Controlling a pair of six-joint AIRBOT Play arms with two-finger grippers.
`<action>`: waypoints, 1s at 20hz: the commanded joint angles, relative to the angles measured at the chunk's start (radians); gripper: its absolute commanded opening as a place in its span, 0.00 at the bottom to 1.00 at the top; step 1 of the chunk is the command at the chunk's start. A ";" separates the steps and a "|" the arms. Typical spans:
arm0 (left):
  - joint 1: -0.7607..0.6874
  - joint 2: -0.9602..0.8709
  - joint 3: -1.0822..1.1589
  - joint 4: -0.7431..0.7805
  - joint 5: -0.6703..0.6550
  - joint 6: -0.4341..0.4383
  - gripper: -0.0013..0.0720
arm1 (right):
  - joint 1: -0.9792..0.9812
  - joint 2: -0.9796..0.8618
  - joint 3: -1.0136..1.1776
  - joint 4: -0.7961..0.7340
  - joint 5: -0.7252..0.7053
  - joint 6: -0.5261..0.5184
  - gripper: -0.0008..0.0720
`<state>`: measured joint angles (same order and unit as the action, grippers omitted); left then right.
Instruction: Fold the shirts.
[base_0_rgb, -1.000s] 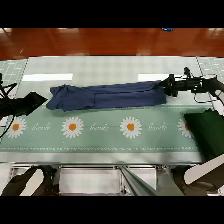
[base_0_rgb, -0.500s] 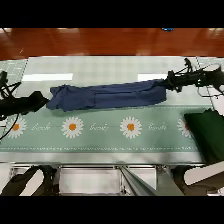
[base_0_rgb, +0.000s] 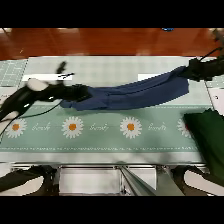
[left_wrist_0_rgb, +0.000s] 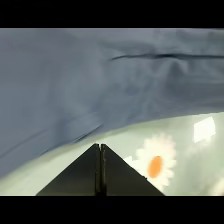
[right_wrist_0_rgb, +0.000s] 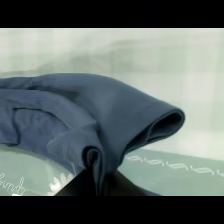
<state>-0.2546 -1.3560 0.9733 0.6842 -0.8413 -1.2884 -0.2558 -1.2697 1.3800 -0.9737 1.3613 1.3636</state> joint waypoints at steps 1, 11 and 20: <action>-0.194 -0.267 0.274 -0.026 -0.022 -0.051 0.04 | 0.001 0.154 0.001 -0.017 0.064 0.039 0.04; -0.521 -0.723 0.869 -0.040 -0.099 -0.262 0.04 | 0.008 0.256 0.001 0.003 0.092 0.084 0.04; -0.326 -0.639 0.905 0.112 -0.426 -0.167 0.04 | 0.074 0.250 0.001 0.003 0.030 0.096 0.04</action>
<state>-0.6655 -2.0392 1.8774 0.7052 -1.1053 -1.5063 -0.2245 -1.0172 1.3800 -0.9722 1.4361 1.4563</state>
